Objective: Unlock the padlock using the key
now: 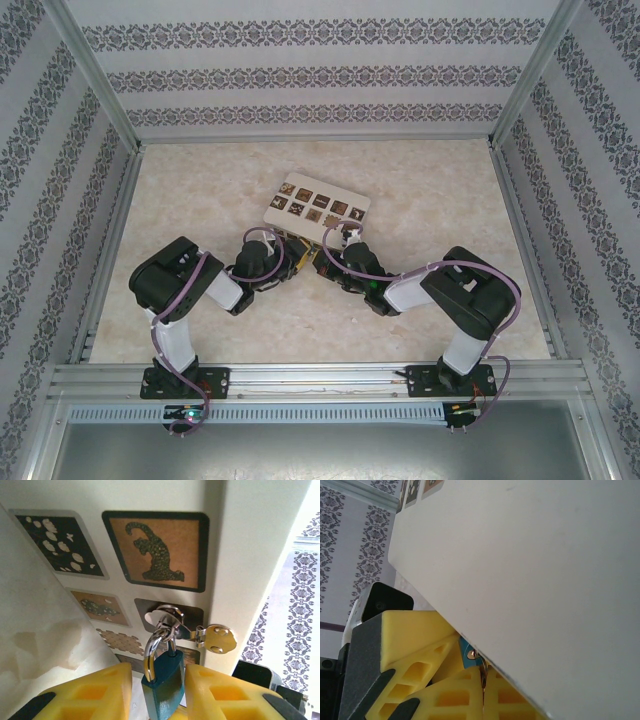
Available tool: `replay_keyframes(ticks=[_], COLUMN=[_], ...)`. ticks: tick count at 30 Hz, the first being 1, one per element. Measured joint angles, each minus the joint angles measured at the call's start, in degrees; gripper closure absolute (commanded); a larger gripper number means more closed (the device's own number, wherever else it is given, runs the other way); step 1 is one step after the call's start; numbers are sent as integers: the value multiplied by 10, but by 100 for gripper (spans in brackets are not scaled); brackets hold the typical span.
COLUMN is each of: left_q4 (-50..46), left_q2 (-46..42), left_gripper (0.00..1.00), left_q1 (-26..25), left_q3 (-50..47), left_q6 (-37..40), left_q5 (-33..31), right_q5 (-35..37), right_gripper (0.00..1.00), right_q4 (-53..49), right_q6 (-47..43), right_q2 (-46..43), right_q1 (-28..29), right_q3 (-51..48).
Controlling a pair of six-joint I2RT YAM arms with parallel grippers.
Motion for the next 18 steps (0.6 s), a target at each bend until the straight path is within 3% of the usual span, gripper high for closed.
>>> replay_keyframes(ticks=[11,18], left_q4=[1,-17], left_q2=[0,-8], left_gripper=[81,95], left_q1=[0,0], left_q3=[5,9], left_q6=[-3,2], left_q5=[-1,3], right_q5=[0,0], right_gripper=[99,85], right_q4=[3,12], right_q6=[10,8], right_q2=[0,-8], right_q1=[0,-2], right_q3=[0,-14])
